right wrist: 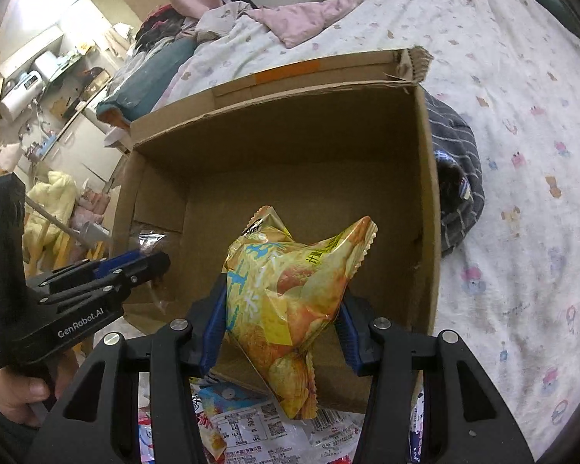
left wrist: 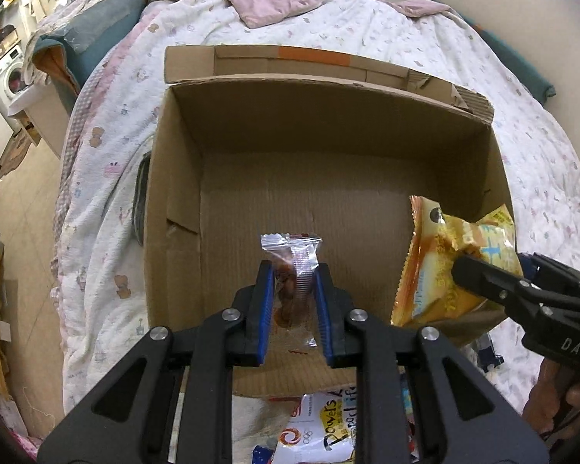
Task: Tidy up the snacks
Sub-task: 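Carry the yellow chip bag and clear packet over the cardboard box, then open both tools to drop the chip bag and clear packet into the box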
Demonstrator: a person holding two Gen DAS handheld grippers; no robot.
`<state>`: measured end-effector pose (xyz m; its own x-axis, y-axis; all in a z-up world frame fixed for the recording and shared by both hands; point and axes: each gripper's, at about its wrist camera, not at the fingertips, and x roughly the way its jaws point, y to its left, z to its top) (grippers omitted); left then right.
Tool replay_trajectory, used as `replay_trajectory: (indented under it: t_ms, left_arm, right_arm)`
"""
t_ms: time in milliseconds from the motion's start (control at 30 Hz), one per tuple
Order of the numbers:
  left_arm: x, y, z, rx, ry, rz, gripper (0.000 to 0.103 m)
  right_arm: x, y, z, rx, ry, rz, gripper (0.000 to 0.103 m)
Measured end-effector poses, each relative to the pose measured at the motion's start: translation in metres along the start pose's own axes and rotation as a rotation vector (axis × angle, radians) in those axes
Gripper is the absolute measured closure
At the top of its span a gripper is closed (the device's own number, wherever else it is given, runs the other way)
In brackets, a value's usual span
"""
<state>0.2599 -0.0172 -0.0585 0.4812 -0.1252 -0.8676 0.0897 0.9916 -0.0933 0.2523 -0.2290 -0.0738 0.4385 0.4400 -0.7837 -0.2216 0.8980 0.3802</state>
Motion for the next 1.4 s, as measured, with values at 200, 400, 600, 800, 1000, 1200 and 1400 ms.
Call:
replay_trajectory:
  t_ms: [200, 400, 600, 800, 1000, 1200, 1400]
  left_arm:
    - [-0.002, 0.002, -0.001, -0.003, -0.003, 0.002, 0.084]
    - [-0.004, 0.001, -0.001, -0.006, -0.001, -0.006, 0.074]
    - [-0.011, -0.001, -0.001, -0.003, -0.017, -0.029, 0.027]
    - [-0.019, 0.003, 0.000, -0.020, -0.055, -0.017, 0.026]
    - [-0.019, 0.004, 0.000, -0.020, -0.053, -0.002, 0.026]
    - [-0.019, 0.003, -0.001, -0.014, -0.052, -0.002, 0.026]
    - [-0.024, 0.004, -0.002, -0.005, -0.063, 0.007, 0.026]
  right_arm:
    - [0.003, -0.001, -0.001, -0.002, 0.010, -0.010, 0.049]
    - [0.005, -0.003, 0.000, 0.004, 0.019, -0.010, 0.049]
    - [0.004, -0.001, 0.002, 0.009, 0.012, -0.004, 0.049]
    - [-0.007, -0.002, 0.005, 0.009, -0.048, -0.018, 0.024]
    - [-0.016, -0.003, 0.008, 0.007, -0.103, -0.023, 0.007]
    - [-0.016, -0.003, 0.010, 0.003, -0.097, -0.016, 0.007]
    - [-0.022, 0.001, 0.010, -0.018, -0.109, -0.024, 0.007]
